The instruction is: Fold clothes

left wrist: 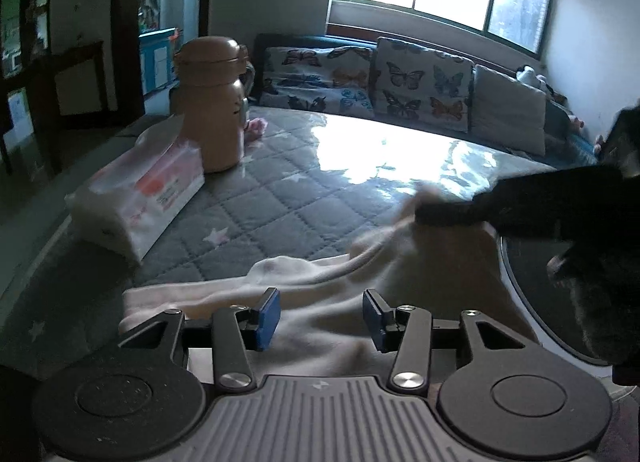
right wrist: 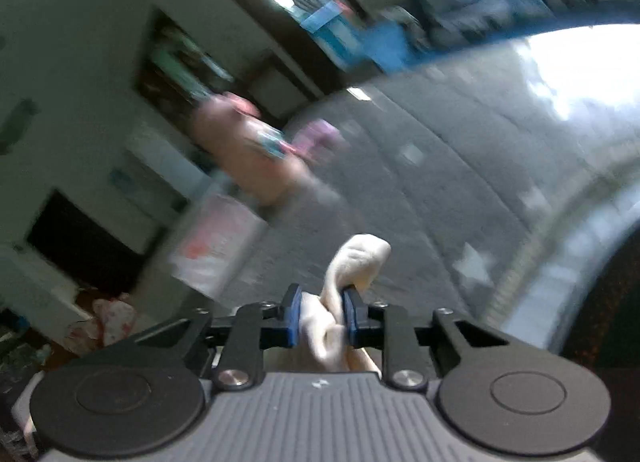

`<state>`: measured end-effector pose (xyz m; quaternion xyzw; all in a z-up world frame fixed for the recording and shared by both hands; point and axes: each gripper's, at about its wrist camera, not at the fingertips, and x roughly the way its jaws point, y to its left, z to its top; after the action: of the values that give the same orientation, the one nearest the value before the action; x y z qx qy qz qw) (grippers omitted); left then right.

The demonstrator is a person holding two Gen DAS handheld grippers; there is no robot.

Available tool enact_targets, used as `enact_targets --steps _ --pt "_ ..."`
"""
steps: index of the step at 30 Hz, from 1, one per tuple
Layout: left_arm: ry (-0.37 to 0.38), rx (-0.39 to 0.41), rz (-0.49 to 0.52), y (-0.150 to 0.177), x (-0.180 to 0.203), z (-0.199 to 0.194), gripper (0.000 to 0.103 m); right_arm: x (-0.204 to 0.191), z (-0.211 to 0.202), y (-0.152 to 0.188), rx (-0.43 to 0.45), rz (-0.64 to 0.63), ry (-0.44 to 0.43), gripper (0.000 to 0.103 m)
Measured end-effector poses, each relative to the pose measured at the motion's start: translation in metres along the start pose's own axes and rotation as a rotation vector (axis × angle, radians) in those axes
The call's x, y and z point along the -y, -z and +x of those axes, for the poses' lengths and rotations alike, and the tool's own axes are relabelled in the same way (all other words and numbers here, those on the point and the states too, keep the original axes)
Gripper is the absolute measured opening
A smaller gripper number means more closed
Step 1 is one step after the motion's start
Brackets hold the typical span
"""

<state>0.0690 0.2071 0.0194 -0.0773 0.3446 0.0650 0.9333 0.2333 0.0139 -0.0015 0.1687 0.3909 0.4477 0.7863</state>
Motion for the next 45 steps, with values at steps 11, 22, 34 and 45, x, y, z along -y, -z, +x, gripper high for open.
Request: enact_targets --steps 11,22,34,45 --pt "0.083 -0.013 0.064 -0.012 0.031 0.021 0.035 -0.024 -0.012 0.001 -0.025 -0.174 0.243 0.025" --pt "0.164 -0.027 0.022 -0.018 0.028 0.043 0.026 -0.045 -0.032 0.043 -0.145 -0.338 0.269 0.025" --pt "0.153 -0.037 0.02 -0.022 0.04 0.063 0.027 -0.053 -0.033 0.072 -0.214 -0.392 0.327 0.025" --pt "0.137 -0.011 0.027 -0.029 0.045 0.061 0.022 -0.053 -0.035 0.073 -0.208 -0.383 0.332 0.026"
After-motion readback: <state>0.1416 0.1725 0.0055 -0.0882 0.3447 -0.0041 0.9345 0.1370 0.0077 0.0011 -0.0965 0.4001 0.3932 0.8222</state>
